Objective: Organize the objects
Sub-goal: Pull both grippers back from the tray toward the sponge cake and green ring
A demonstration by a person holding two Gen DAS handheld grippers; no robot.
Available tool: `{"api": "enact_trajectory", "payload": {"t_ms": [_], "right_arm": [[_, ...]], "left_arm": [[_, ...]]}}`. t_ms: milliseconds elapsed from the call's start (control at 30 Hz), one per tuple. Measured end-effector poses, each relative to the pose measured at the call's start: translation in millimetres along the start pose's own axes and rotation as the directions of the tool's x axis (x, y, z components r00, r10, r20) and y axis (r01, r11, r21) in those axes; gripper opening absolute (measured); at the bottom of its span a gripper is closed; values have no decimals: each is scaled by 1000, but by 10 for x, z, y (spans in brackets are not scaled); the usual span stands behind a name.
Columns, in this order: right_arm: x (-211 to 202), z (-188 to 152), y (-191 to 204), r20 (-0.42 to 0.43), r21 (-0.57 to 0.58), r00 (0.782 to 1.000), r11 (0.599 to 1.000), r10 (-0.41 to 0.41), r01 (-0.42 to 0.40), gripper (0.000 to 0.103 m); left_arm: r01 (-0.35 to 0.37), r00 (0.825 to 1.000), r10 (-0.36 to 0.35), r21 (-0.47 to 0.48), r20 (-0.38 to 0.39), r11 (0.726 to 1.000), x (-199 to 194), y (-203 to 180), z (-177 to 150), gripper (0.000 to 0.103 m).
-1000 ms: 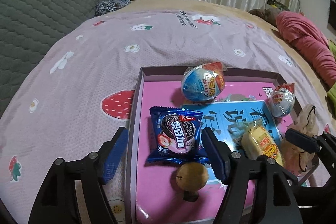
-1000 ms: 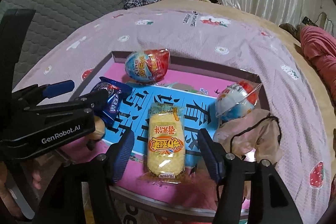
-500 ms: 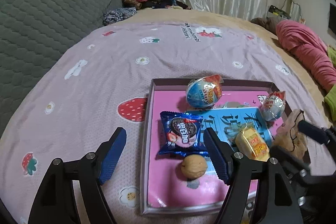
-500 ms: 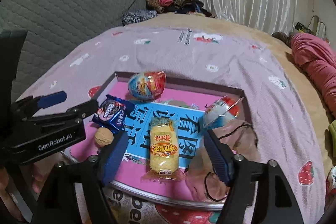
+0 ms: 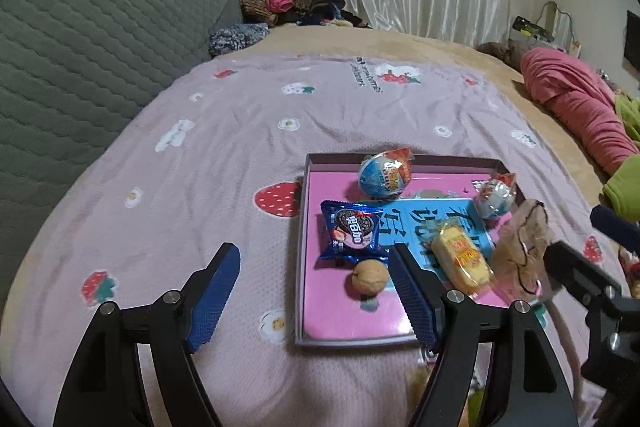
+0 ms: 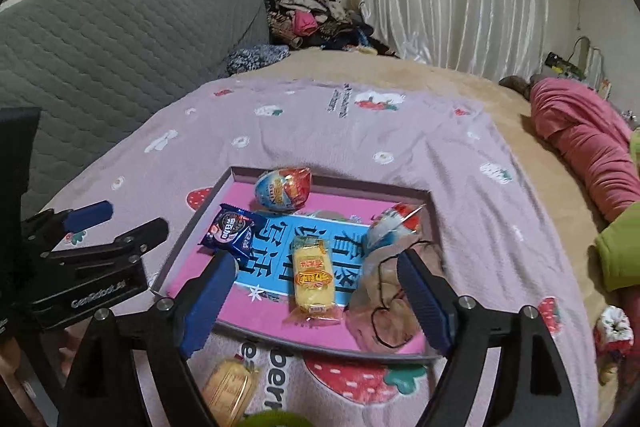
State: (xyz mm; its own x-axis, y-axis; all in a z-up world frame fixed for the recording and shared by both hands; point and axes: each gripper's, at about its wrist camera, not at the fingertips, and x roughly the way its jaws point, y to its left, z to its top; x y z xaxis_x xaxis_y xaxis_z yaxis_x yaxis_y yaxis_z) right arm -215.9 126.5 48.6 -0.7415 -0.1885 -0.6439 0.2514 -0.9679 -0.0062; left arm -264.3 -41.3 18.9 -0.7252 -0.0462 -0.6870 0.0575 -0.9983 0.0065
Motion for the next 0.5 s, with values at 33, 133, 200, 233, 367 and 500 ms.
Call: {"api": "enact_trajectory", "payload": {"t_ms": [33,133,200,233,367,500], "right_arm": [[-57,11,2,0,-3,1000,1000,-9,9,83],[-259,42,-2,13,-6,999,999,-36,36,84],[-382,55,-6,17,-5,999,999,-46,46,84],[-481,65,-6,23,-5,999,999,-49,50,84],[-775,81,2,46,-3,997,998,-62,62,88],[-1068,90,36,69,-9,995,997,-71,72,89]], "left_arm": [[-3,1000,3,0,2,1000,-62,8,3,78],[10,1000,-9,-8,14,1000,-300,34,4,78],[13,1000,-13,-7,22,1000,-450,44,1,80],[14,1000,-14,-6,27,1000,-542,46,-3,82],[4,999,-5,7,54,1000,-865,42,-14,83],[0,998,-1,13,70,1000,-1179,56,-47,83]]}}
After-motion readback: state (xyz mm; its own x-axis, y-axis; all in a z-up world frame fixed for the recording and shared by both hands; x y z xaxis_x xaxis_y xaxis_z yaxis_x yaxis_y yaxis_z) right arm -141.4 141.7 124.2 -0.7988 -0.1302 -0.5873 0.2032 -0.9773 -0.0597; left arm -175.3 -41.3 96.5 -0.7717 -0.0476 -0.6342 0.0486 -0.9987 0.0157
